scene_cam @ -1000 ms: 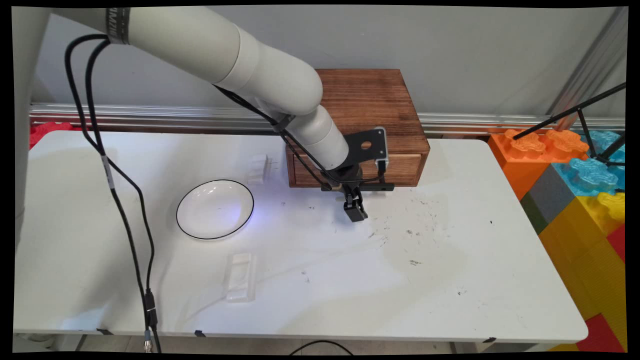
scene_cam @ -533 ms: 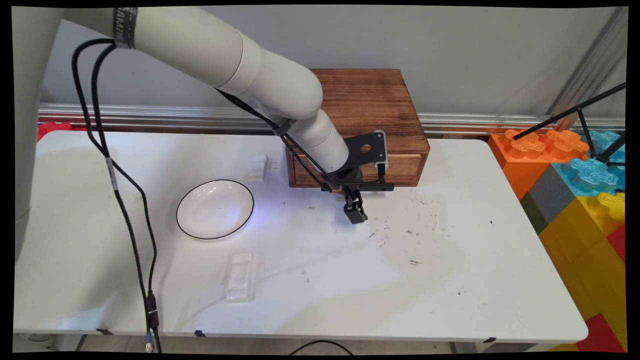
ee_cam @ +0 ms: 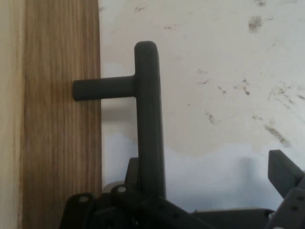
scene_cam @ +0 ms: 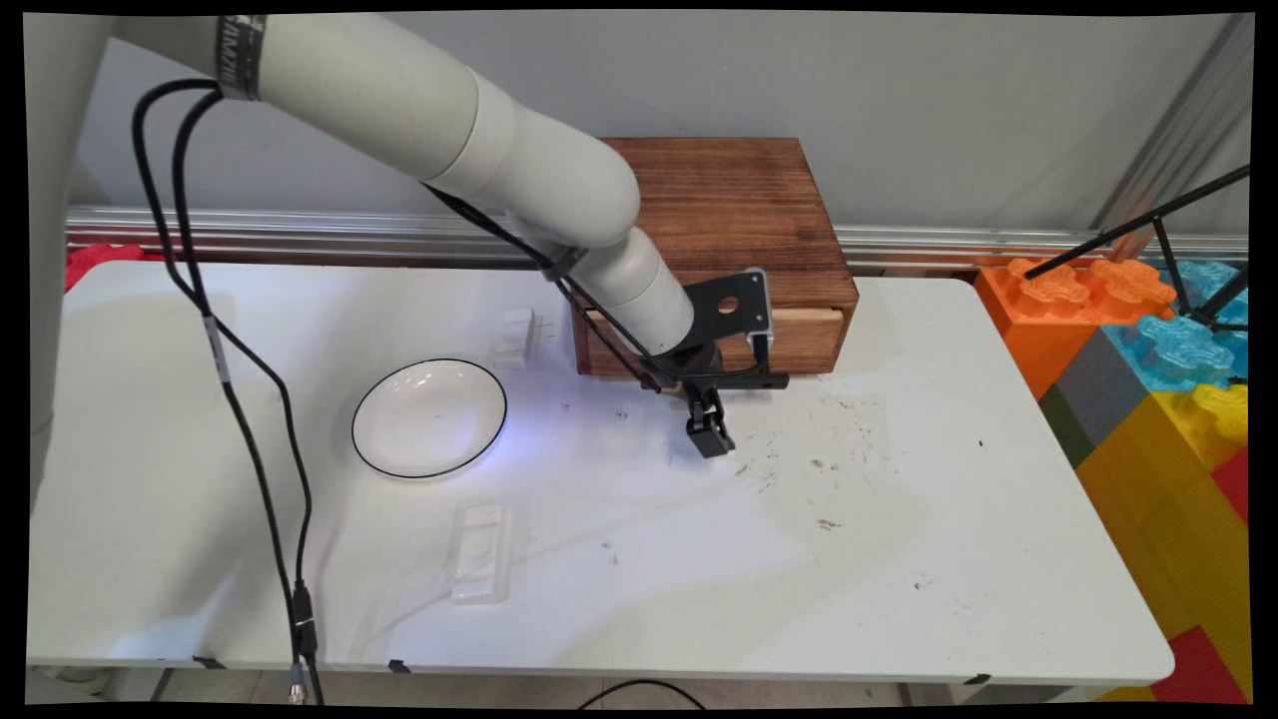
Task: Open the drawer
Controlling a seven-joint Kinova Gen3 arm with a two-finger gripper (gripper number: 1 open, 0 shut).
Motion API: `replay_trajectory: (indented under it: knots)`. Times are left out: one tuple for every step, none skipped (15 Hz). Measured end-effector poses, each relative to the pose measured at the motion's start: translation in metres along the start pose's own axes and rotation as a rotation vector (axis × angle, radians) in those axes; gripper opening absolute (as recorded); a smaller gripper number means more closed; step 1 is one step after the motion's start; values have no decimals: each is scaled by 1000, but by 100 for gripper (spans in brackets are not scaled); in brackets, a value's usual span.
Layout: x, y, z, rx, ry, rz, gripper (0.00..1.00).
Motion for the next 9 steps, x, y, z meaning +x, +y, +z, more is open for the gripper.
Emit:
replay_trajectory:
  knots:
    - [-1,4,-1,-5,2,-8,100]
    - [-2,8,-3,-8,3,-14,100]
    - [-3,13,-4,-13,5,-22,100]
    - [-3,18,-6,-17,7,-29,100]
    - [-4,23,-8,-22,9,-35,100]
    - [-4,29,-11,-27,12,-41,100]
    - [-4,36,-14,-33,15,-45,100]
    - [-5,41,-16,-38,19,-49,100]
    - [-4,48,-19,-43,26,-51,100]
